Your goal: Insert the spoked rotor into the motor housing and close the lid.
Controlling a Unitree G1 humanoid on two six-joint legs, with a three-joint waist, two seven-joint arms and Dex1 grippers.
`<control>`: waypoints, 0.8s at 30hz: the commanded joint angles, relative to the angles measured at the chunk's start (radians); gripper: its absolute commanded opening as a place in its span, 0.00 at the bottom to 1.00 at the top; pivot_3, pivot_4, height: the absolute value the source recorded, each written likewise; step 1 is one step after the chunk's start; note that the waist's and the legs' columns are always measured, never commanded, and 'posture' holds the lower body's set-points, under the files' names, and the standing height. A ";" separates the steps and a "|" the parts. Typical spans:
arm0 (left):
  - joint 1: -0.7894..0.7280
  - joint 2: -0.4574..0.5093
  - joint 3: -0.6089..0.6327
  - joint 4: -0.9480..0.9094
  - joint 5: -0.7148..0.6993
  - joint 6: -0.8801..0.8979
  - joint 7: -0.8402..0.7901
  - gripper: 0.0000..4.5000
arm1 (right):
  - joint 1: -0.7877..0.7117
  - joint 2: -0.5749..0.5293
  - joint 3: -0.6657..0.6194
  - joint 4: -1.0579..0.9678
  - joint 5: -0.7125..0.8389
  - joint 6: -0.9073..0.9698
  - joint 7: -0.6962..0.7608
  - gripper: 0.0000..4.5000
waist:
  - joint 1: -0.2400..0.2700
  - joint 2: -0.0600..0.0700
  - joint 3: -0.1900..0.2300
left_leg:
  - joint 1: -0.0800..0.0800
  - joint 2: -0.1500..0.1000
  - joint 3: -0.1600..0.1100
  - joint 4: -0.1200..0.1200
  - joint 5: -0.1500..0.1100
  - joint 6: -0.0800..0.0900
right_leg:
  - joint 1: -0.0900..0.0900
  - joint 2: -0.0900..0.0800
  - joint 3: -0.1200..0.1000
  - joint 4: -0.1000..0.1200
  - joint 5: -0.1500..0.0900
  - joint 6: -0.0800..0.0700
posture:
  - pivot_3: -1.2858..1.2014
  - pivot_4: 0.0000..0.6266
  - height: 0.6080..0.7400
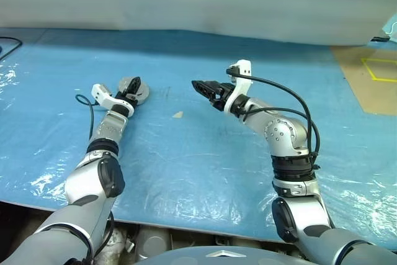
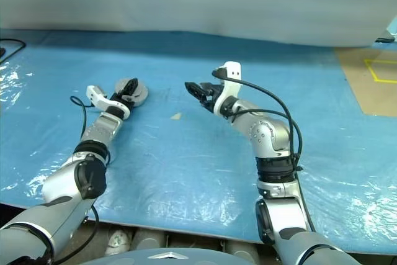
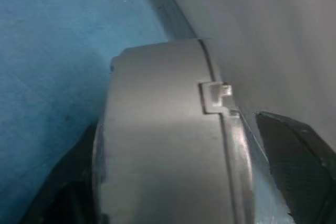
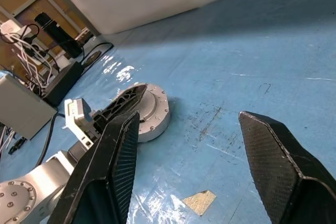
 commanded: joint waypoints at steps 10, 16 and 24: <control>0.054 0.177 -0.069 -0.171 0.178 -0.158 0.238 0.96 | -0.006 0.019 -0.005 -0.036 0.017 0.023 0.032 0.70 | -0.009 0.002 0.001 | -0.001 0.001 0.000 -0.003 0.000 0.000 | -0.001 0.002 0.000 -0.004 0.000 0.000 | 0.52 0.24 1.00; 0.061 0.244 -0.074 -0.273 0.170 -0.152 0.185 0.96 | -0.012 0.029 -0.004 -0.022 0.003 0.017 0.042 0.70 | -0.004 0.002 0.002 | -0.003 0.001 0.000 -0.003 0.000 0.000 | -0.001 0.002 -0.002 -0.006 0.000 0.000 | 0.52 0.24 1.00; 0.155 0.165 -0.262 -0.853 0.022 0.140 -0.065 0.96 | 0.086 -0.075 0.066 -0.146 -0.092 -0.066 0.106 0.70 | 0.000 0.003 0.003 | -0.004 0.000 0.000 -0.002 0.000 0.000 | -0.001 -0.001 -0.001 -0.005 0.000 0.000 | 0.52 0.24 1.00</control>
